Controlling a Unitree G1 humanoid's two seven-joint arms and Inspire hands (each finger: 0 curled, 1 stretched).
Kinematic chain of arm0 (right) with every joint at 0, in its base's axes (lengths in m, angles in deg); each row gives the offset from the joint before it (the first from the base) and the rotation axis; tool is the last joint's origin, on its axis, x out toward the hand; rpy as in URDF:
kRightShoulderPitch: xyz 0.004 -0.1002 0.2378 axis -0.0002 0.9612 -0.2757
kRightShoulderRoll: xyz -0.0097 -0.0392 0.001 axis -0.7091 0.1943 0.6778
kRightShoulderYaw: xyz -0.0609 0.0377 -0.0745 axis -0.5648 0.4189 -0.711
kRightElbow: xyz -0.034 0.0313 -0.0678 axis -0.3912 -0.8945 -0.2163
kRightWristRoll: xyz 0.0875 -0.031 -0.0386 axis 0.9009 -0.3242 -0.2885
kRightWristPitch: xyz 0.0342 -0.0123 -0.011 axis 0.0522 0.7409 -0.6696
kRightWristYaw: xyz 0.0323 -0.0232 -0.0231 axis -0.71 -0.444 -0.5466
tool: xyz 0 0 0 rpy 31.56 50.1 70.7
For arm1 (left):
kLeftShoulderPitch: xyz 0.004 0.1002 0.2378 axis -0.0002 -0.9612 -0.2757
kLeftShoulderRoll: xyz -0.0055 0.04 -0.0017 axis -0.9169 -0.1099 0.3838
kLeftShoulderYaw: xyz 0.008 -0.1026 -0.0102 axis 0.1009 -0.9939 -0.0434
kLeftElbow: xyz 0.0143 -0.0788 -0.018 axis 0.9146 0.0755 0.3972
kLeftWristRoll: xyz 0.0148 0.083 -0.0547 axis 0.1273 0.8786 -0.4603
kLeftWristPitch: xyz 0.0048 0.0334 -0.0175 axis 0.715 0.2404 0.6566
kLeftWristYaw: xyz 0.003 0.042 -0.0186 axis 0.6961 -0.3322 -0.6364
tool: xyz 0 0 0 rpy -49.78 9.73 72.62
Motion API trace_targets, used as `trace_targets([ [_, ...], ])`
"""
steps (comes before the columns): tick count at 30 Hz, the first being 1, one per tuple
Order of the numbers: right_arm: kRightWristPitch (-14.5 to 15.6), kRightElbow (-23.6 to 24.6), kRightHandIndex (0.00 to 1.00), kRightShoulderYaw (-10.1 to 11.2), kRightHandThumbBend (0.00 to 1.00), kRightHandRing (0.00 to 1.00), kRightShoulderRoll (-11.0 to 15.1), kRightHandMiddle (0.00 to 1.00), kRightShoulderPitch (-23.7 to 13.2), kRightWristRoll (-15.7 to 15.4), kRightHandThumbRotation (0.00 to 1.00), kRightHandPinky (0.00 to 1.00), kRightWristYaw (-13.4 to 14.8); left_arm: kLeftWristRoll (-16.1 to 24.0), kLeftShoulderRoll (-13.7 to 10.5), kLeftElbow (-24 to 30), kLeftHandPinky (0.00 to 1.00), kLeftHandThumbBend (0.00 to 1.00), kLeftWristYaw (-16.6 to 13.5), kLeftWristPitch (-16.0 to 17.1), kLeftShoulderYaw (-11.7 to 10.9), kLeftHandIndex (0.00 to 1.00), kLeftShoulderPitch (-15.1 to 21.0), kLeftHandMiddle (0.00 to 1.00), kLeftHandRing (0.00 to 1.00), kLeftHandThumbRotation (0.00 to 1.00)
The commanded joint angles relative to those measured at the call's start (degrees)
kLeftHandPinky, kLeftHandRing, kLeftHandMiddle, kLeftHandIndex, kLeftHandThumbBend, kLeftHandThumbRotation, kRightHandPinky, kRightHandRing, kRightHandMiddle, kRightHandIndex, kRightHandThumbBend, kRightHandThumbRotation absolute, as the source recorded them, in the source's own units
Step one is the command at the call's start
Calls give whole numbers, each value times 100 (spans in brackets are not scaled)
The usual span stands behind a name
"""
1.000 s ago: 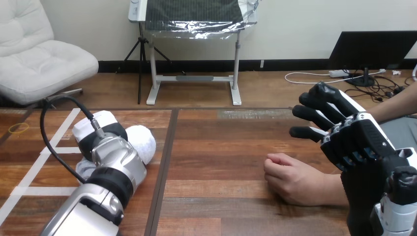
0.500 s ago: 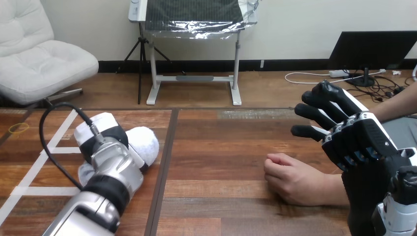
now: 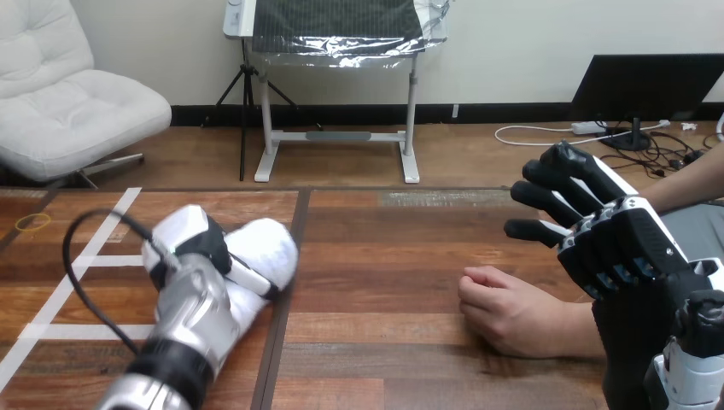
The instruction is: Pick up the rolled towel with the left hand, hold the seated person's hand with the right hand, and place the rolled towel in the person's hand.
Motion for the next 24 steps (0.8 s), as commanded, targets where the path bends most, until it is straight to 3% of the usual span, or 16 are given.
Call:
trace_targets([
  [1,-17,118,86,124,76,83,-19,85,-301,-43,100,73,66,-411,-110,2536,20,75,-235,425,-790,43,-545,37,29,0],
  [14,-15,-165,86,278,69,83,69,84,-577,-220,98,72,52,-903,154,4106,26,72,-342,1089,-1298,43,-1284,40,34,0],
  [24,157,-405,86,589,72,82,334,83,-876,-765,90,75,113,-1354,279,4758,29,69,-395,2112,-1491,43,-1698,42,37,0],
])
